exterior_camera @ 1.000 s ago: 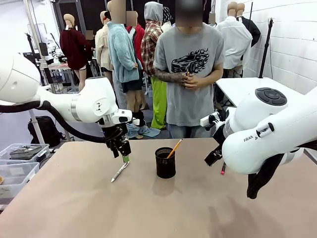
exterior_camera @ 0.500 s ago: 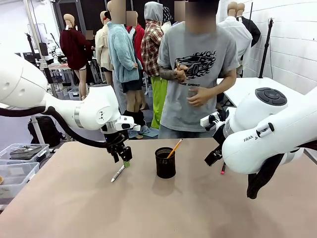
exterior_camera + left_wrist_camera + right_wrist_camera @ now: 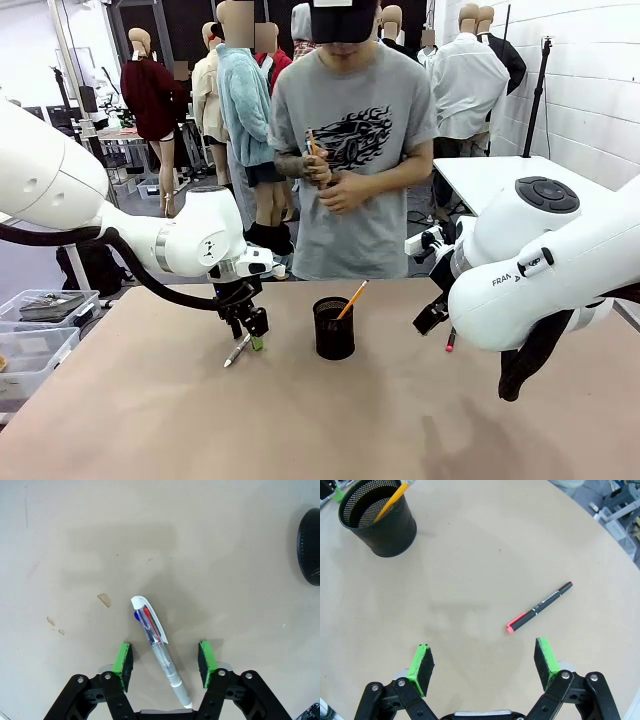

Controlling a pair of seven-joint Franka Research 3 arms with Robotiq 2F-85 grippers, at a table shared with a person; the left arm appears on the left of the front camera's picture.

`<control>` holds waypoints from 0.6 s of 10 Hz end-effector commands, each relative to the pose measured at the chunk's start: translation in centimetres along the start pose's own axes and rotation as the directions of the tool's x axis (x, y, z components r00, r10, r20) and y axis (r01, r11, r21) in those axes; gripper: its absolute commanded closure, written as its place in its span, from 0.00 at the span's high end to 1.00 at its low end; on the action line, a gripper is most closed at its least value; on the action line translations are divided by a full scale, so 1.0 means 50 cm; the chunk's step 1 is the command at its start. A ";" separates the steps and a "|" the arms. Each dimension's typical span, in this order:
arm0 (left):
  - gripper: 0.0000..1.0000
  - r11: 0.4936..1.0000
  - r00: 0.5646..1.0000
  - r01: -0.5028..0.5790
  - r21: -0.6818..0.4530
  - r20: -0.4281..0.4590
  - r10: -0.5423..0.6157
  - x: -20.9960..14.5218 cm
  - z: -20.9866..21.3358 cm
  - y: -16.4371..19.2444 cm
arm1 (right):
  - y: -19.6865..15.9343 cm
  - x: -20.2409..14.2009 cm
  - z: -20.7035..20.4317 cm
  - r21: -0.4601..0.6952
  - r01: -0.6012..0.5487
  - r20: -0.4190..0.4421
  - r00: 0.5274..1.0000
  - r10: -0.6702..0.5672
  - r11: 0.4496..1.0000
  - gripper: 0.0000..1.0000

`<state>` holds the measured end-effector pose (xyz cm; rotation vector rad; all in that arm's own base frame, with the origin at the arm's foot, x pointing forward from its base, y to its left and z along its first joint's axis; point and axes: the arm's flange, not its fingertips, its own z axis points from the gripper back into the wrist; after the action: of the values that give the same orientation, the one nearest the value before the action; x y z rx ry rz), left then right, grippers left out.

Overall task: Place the pens into the pen holder.
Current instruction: Pick up a writing instrument from the table and place it into the Pen holder.

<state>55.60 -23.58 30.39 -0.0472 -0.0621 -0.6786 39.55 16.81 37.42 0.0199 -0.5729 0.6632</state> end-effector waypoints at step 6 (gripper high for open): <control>0.00 0.998 0.999 -0.024 0.051 -0.035 0.025 -0.006 -0.005 0.007 | 0.001 -0.001 0.000 0.001 0.000 -0.001 1.000 0.000 1.000 1.00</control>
<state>55.95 -23.02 30.88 -0.0166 -0.0691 -0.6755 39.55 16.81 37.42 0.0198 -0.5729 0.6632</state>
